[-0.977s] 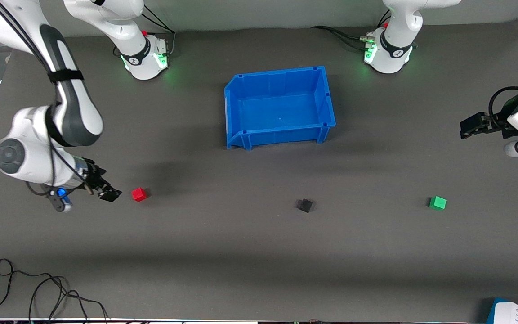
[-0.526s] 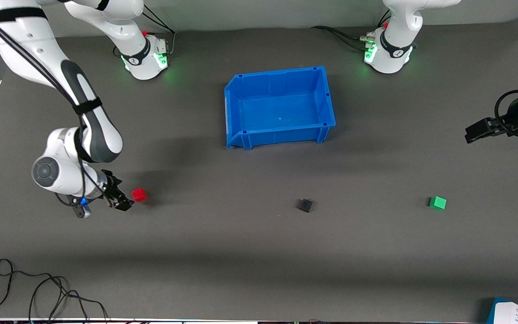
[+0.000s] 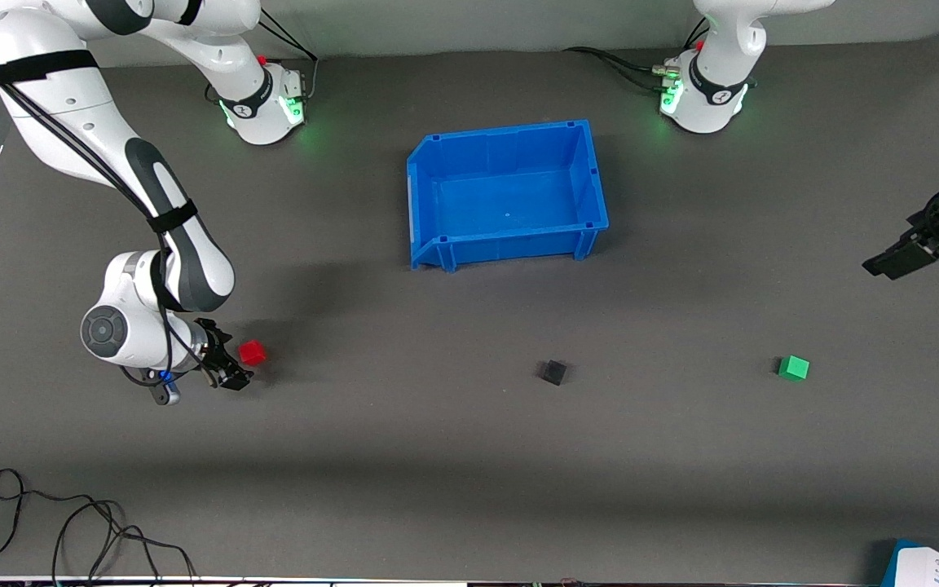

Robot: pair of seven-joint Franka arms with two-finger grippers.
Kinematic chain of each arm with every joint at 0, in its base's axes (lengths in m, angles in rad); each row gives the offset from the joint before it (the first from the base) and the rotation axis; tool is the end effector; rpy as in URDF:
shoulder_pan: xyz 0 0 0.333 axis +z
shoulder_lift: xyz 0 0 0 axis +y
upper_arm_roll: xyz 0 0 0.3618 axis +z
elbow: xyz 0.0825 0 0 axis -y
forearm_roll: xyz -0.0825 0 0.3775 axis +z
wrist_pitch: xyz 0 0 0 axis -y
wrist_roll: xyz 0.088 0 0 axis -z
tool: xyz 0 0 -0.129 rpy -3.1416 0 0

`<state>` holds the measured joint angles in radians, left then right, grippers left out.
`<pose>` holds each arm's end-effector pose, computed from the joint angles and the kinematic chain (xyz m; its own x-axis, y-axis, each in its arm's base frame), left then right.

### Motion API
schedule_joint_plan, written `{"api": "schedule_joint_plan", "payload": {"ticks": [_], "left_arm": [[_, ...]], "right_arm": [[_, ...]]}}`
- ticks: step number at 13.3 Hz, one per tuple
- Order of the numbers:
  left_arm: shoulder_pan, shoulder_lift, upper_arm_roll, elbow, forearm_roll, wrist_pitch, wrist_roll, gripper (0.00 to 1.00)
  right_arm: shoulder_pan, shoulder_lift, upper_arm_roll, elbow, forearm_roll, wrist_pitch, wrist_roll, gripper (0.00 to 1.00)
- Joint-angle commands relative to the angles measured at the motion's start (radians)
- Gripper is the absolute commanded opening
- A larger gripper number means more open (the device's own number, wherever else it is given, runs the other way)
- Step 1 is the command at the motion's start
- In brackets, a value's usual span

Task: Attach green and red cubes to black cube
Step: 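Reach the right gripper down to the red cube and grasp it, then lift the red cube while the left gripper grasps the green cube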

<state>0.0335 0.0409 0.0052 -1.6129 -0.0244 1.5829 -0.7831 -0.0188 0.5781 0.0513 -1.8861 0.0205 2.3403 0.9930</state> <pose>0.5586 0.0184 0.6072 0.6777 0.7323 -0.0672 0.7320 -0.6805 -0.0329 0.6389 0.0195 0.2101 0.5488 -0.8297 -0.1016 -0.8267 -0.5567 0.0811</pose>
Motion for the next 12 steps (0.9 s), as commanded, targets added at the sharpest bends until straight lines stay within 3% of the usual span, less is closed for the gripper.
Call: {"api": "schedule_joint_plan", "payload": {"ticks": [1,3,4,5,12], "left_arm": [[0.006,0.014,0.001,0.005,-0.011,-0.009,-0.189,1.0],[0.037,0.048,0.001,0.005,-0.022,0.005,-0.304,1.0],[0.043,0.066,0.001,-0.001,-0.025,0.008,-0.327,1.0],[0.06,0.085,0.001,-0.001,-0.025,0.012,-0.331,1.0],[0.089,0.259,0.001,-0.073,-0.025,0.218,-0.42,0.93]], "right_arm": [[0.022,0.028,0.002,0.025,0.016,0.001,0.051,0.93],[0.063,0.031,-0.001,0.03,0.013,-0.003,0.116,0.9],[0.08,0.028,-0.002,0.03,0.007,-0.003,0.124,0.81],[0.079,0.026,-0.005,0.03,0.004,-0.003,0.122,0.79],[0.074,0.029,-0.025,0.039,-0.022,-0.007,0.111,0.85]]}}
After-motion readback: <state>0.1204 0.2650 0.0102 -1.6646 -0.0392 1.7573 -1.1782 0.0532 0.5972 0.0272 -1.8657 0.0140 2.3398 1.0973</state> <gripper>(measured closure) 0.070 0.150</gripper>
